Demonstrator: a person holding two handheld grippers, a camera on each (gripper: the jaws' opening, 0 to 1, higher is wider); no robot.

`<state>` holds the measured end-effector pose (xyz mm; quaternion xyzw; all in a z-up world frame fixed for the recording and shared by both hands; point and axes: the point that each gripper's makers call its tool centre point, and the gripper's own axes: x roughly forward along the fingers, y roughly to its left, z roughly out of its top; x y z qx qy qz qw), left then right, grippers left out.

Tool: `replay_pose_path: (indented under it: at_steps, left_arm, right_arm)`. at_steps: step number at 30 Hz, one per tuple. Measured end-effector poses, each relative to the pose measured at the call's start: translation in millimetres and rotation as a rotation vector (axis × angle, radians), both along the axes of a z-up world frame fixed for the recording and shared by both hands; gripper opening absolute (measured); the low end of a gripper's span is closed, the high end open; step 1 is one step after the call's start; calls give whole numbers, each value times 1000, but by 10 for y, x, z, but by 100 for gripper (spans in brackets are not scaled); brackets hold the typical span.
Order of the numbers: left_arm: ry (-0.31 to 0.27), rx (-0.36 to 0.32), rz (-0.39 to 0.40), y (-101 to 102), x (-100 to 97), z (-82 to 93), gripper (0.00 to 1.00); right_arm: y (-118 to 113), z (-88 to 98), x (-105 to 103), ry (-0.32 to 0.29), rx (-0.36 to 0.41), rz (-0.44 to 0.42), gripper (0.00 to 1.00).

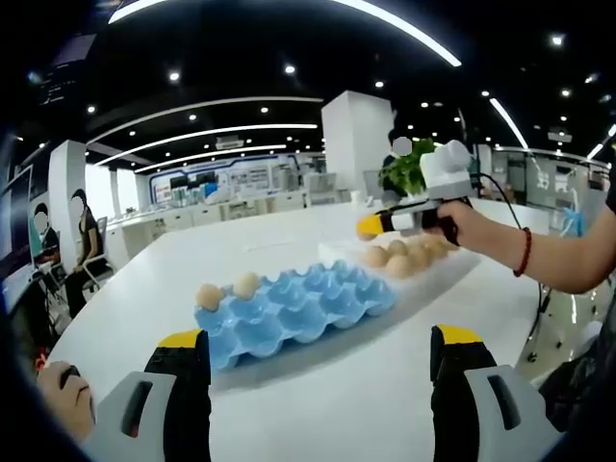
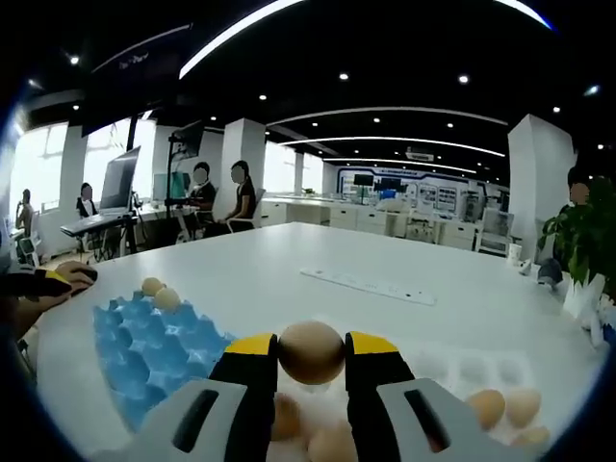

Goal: Place the egg into an empty slot of the egg tray after lifting it from the table, then release the egg inside the slot.

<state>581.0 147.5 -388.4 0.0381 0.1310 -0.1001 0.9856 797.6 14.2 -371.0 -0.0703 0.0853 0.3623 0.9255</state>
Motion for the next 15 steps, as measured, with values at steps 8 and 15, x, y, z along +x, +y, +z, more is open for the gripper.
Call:
replay_pose_path:
  at_steps: [8,15]
  left_arm:
    - [1,4,1,26,-6,4,97]
    - [3,5,0,35,-13,-5,97]
  right_arm:
    - [177,4,-97,3,6,38,28]
    - [343,6,-142,16,21,79,28]
